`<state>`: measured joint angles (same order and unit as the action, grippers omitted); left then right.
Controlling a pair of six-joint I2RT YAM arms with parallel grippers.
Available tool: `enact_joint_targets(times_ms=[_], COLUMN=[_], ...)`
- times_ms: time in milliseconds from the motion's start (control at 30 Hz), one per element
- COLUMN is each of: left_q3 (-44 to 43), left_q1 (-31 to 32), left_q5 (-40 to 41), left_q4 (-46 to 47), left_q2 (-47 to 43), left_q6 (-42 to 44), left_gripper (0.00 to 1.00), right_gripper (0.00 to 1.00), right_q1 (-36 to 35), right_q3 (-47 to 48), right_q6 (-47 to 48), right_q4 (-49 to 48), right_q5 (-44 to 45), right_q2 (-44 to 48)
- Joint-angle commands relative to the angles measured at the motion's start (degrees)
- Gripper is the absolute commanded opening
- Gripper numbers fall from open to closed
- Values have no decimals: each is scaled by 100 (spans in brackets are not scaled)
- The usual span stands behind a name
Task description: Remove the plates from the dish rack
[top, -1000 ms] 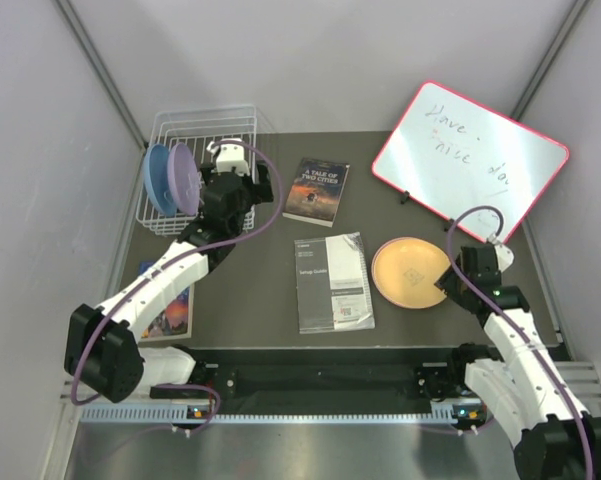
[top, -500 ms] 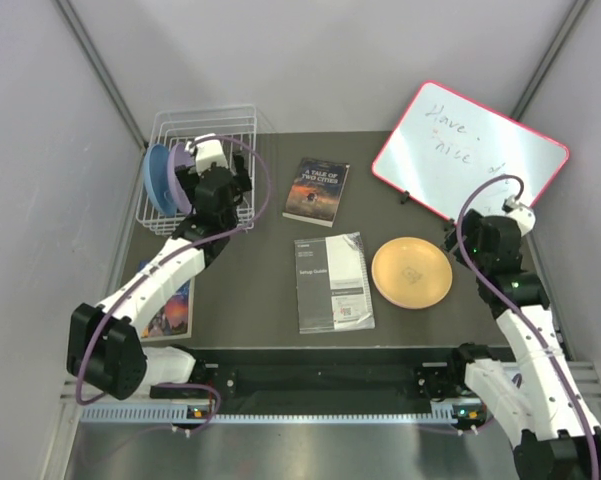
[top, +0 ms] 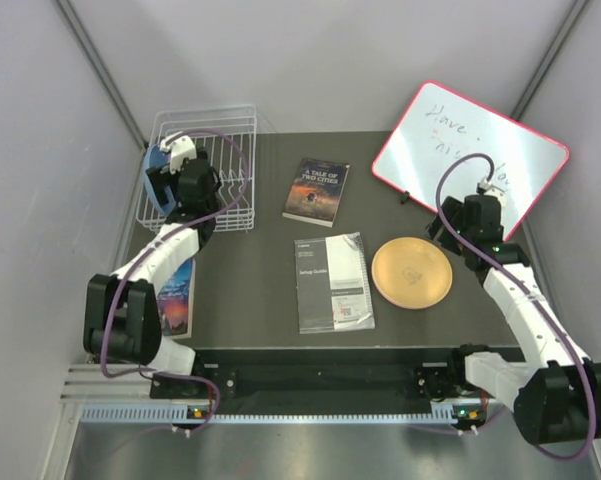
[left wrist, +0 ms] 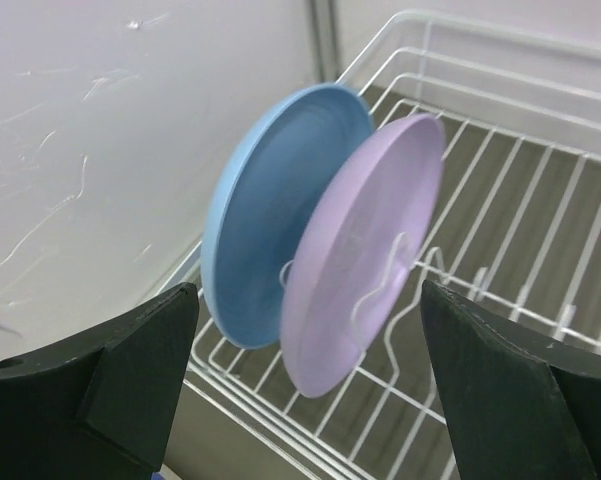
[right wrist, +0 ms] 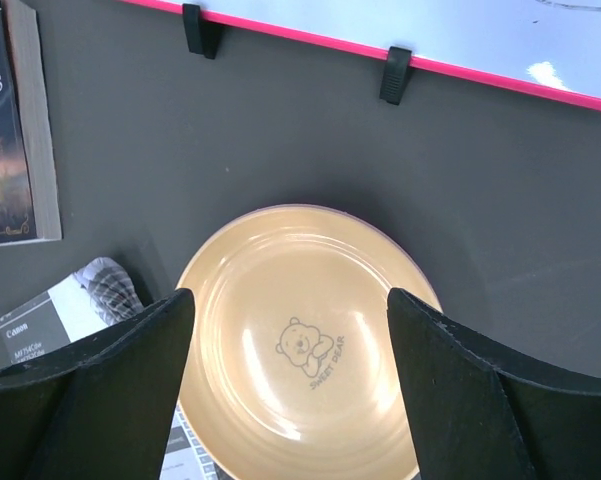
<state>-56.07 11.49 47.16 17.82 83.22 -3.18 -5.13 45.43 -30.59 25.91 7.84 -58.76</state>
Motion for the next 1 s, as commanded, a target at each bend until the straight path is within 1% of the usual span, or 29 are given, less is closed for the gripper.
enact_joint_targets(times_ms=[0, 233, 267, 367, 400, 467, 500, 567, 600, 633, 900, 967], left_q3=[-325, -527, -562, -624, -615, -606, -606, -598, -598, -598, -624, -598], left_q1=[-164, -340, -357, -384, -384, -401, -402, -410, -410, -410, -410, -410], left_q5=[171, 118, 127, 215, 232, 303, 303, 285, 268, 259, 312, 312], left_q4=[388, 512, 520, 634, 661, 783, 801, 810, 819, 837, 863, 907], left_q2=[448, 1003, 1108, 1196, 1205, 1223, 1223, 1240, 1240, 1249, 1241, 1240], left_q6=[177, 195, 230, 265, 422, 476, 511, 511, 494, 494, 652, 696], left_gripper=[96, 89, 86, 81, 74, 66, 61, 56, 50, 47, 35, 21], right_gripper=[78, 78, 78, 78, 78, 78, 78, 78, 78, 78, 78, 78], right_q1=[-15, 3, 3, 12, 12, 12, 20, 20, 20, 29, 20, 20], right_q3=[36, 45, 45, 19, 10, -8, 10, 36, 36, 45, 71, 63], right_q6=[132, 176, 167, 132, 115, 88, 71, 79, 88, 97, 132, 141], right_q4=[-446, -517, -526, -578, -596, -666, -666, -701, -710, -702, -701, -675], right_q5=[-168, -151, -151, -151, -142, -186, -195, -247, -247, -247, -291, -274], right_q2=[-144, -311, -329, -417, -460, -513, -557, -636, -654, -671, -707, -698])
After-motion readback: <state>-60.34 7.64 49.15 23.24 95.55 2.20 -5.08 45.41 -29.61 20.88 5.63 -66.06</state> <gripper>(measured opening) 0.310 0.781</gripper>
